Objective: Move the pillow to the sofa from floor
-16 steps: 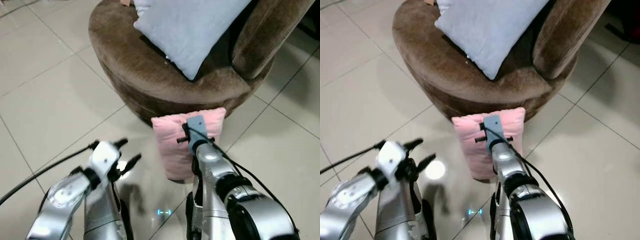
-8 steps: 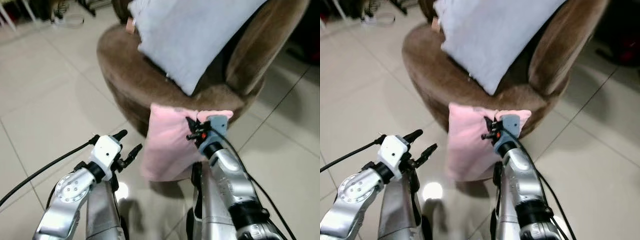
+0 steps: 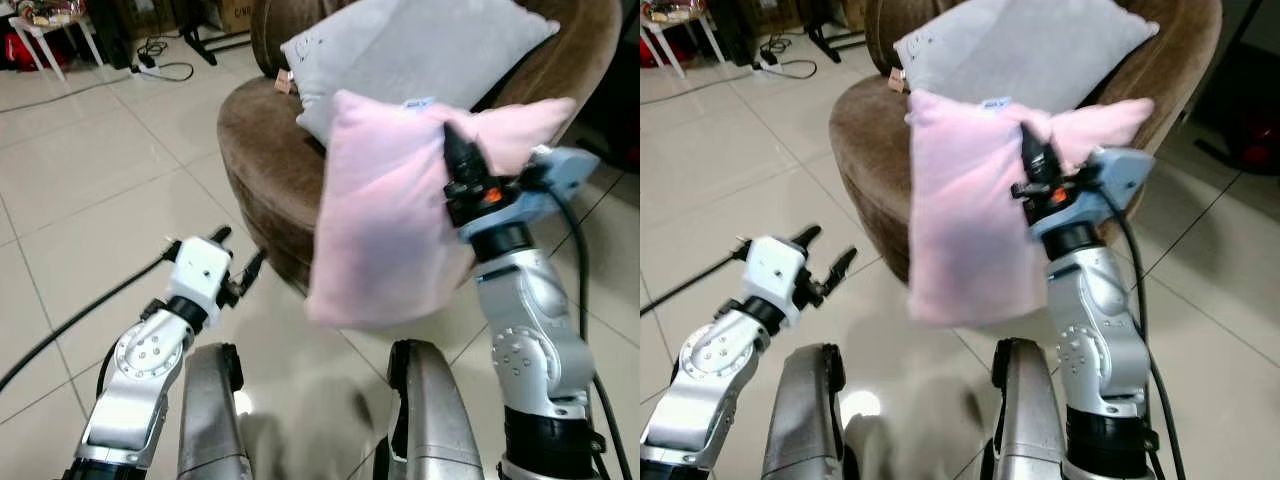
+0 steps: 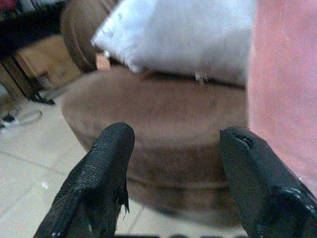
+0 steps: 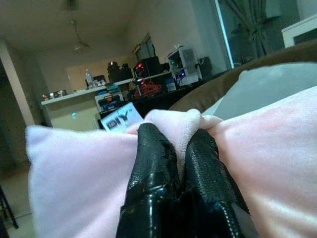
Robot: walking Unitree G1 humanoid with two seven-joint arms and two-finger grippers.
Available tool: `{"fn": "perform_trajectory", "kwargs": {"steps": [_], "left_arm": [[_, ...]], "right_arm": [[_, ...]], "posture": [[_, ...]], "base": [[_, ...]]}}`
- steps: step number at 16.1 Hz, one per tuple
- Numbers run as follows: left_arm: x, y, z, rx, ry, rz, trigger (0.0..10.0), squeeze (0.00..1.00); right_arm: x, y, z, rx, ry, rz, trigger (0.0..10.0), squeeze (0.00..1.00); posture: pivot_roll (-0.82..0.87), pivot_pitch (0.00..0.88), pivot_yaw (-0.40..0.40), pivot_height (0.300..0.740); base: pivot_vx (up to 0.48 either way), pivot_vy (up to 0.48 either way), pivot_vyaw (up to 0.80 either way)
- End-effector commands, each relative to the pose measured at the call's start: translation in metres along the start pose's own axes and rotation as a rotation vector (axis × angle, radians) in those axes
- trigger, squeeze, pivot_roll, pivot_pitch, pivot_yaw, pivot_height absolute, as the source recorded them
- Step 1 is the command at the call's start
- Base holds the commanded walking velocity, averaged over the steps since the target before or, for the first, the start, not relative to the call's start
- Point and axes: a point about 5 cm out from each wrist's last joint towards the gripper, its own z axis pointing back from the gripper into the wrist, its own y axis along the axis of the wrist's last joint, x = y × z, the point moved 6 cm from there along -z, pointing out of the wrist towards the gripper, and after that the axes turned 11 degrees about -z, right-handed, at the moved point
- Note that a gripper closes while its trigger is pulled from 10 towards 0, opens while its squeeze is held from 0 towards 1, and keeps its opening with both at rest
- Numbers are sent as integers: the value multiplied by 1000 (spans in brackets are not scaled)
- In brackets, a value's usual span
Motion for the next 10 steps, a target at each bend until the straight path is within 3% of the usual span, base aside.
{"fn": "perform_trajectory", "kwargs": {"steps": [1, 3, 5, 7, 10], "left_arm": [[-17, 7, 2, 3, 99, -1, 10000, 0], [-24, 8, 4, -6, 159, 38, 10000, 0], [-19, 7, -3, -15, 137, -15, 10000, 0], [-21, 7, -6, -17, 156, -69, 10000, 0], [-21, 9, -5, -14, 164, -78, 10000, 0]], "right_arm": [[-2, -2, 2, -17, -14, 29, 10000, 0], [-1, -6, 4, -41, -36, 37, 10000, 0], [9, -18, 3, -74, -128, 4, 10000, 0], [18, -25, 6, -107, -159, 54, 10000, 0], [27, -31, 13, -140, -187, 65, 10000, 0]], "posture": [[-23, 11, -2, 481], [-17, 7, -12, 491], [-9, 0, -27, 511], [-3, 0, -36, 526], [-4, 0, -38, 551]], "base": [[0, 0, 0], [0, 0, 0], [0, 0, 0], [0, 0, 0], [0, 0, 0]]}}
